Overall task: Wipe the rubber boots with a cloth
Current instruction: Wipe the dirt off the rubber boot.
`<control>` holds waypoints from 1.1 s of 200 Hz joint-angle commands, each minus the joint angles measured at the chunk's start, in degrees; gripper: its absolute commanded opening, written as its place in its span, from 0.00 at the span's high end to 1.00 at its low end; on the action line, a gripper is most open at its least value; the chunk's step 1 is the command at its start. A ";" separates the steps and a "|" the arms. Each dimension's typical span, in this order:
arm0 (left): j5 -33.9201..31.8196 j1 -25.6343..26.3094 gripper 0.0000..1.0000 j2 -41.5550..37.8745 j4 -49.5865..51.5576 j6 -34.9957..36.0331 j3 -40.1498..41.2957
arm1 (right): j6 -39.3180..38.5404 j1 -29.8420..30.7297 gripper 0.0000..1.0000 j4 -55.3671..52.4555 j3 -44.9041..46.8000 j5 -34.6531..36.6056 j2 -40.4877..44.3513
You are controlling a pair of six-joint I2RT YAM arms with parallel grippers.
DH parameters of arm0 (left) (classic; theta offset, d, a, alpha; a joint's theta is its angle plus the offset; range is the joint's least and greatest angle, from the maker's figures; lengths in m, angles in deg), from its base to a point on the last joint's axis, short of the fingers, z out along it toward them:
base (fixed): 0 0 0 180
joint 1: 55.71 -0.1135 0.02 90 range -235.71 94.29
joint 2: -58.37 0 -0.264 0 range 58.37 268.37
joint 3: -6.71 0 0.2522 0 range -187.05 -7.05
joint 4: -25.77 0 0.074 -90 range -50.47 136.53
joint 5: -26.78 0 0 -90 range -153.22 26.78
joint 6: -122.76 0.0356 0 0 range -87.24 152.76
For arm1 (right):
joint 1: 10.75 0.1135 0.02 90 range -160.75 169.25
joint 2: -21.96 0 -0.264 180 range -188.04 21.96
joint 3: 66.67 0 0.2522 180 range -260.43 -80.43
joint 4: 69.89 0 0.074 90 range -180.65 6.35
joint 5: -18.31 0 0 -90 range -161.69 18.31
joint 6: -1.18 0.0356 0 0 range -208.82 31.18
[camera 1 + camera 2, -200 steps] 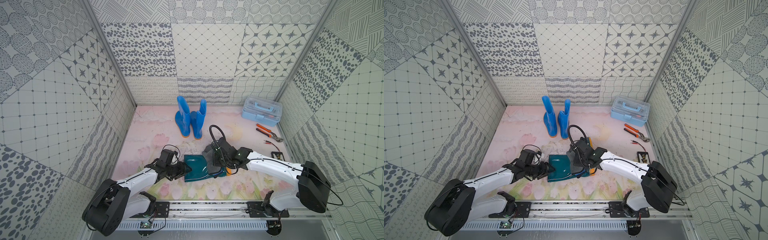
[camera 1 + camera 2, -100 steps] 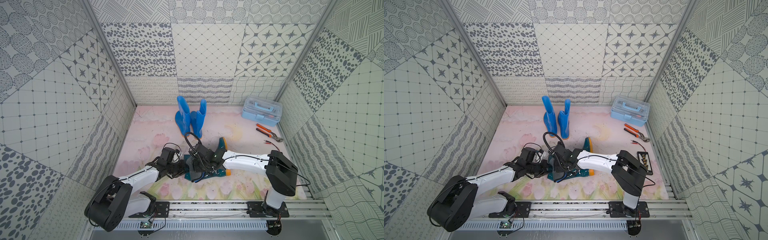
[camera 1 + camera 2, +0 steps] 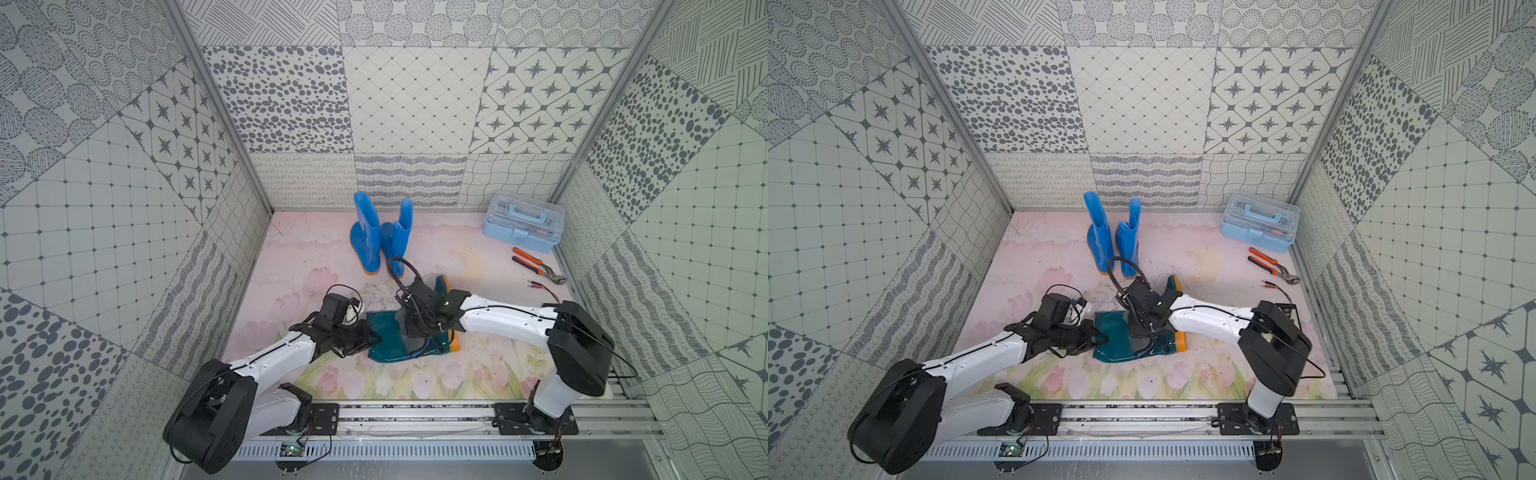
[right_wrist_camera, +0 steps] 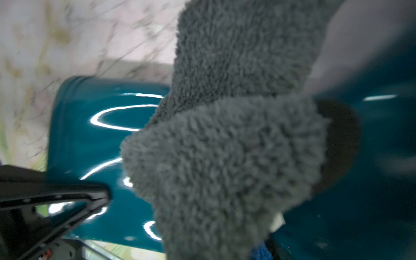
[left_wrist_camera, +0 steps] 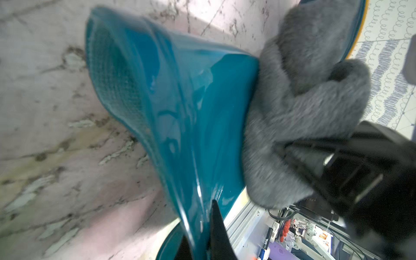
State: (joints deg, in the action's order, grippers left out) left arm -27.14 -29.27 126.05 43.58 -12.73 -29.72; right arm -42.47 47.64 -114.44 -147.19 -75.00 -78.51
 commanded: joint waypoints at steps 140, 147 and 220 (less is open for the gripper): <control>-4.79 3.18 1.00 -3.95 3.66 1.46 0.11 | -2.79 -6.89 1.00 2.24 5.88 0.94 13.02; -4.78 3.23 1.00 -3.96 3.68 1.49 0.01 | -2.07 -4.50 1.00 4.60 3.35 -0.90 10.03; -6.50 3.37 1.00 -7.57 6.74 1.72 -1.43 | 3.63 -1.38 1.00 14.81 -4.85 -13.15 -4.69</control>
State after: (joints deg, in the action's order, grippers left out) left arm -36.43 -26.21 120.13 52.83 -12.71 -29.64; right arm -40.46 48.76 -103.83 -154.18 -85.27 -85.65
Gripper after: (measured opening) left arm 0.066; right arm 0.121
